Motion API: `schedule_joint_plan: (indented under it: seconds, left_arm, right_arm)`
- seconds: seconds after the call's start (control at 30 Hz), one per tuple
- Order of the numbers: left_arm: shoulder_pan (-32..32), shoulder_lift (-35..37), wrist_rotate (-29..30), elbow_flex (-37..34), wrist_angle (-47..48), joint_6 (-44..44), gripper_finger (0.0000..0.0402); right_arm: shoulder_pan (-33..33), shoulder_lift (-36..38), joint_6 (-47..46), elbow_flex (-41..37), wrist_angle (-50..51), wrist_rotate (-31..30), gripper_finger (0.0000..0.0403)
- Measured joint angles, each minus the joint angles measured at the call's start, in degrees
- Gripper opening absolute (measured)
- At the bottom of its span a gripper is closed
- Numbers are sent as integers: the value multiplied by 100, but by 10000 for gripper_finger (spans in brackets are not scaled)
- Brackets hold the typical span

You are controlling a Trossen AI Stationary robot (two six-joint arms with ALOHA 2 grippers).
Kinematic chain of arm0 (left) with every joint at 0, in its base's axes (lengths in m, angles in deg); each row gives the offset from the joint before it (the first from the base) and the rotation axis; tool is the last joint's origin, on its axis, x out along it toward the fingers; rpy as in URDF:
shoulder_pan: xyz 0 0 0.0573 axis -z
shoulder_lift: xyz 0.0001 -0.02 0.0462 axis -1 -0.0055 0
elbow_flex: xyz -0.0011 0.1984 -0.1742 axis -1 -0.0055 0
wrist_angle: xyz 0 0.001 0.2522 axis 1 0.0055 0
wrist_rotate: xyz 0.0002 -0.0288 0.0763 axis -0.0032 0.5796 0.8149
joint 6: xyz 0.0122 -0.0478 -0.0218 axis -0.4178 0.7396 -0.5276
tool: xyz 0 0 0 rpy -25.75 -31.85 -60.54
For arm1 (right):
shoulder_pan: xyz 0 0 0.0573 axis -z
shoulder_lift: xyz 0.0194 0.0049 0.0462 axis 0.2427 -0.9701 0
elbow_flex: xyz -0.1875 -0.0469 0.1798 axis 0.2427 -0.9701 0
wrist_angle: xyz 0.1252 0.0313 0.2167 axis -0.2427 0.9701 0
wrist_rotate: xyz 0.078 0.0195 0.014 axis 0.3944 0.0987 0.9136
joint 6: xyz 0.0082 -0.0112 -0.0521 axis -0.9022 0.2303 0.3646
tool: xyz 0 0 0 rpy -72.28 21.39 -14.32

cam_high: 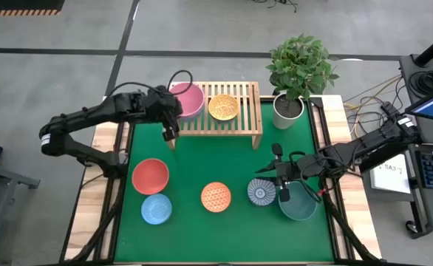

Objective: Place and stack bowls onto a shelf
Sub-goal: Stack the dark blue patterned bowl on top of the yellow patterned bowl on the shelf

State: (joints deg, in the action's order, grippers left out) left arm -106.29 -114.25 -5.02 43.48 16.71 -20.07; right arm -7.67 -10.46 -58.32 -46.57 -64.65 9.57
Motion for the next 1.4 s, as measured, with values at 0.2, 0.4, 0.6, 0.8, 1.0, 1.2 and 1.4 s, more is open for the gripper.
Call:
schedule_joint_plan:
  seconds: [0.2,0.4,0.6,0.8,1.0,1.2,1.4]
  left_arm:
    - [1,-69,0,-142,-23,92,86]
    - [17,-31,-234,109,-13,402,86]
    - [303,101,-352,249,-251,699,86]
    - [1124,353,-356,-199,-1216,743,86]
    - [2120,728,-357,-1235,-2875,745,86]
    - [2842,1112,-356,-2234,-4514,587,86]
    - [3010,1354,-337,-2586,-5137,336,86]
  right_arm:
    - [-1,0,-62,0,-1,0,68]
    - [0,0,-319,0,0,2,68]
    - [-1,-131,-622,0,-3,4,68]
    - [0,-613,-1075,2,-254,4,68]
    - [0,-993,-1680,2,-226,7,68]
    - [26,-1032,-2242,2,47,15,68]
    - [208,-1023,-2906,286,1113,20,68]
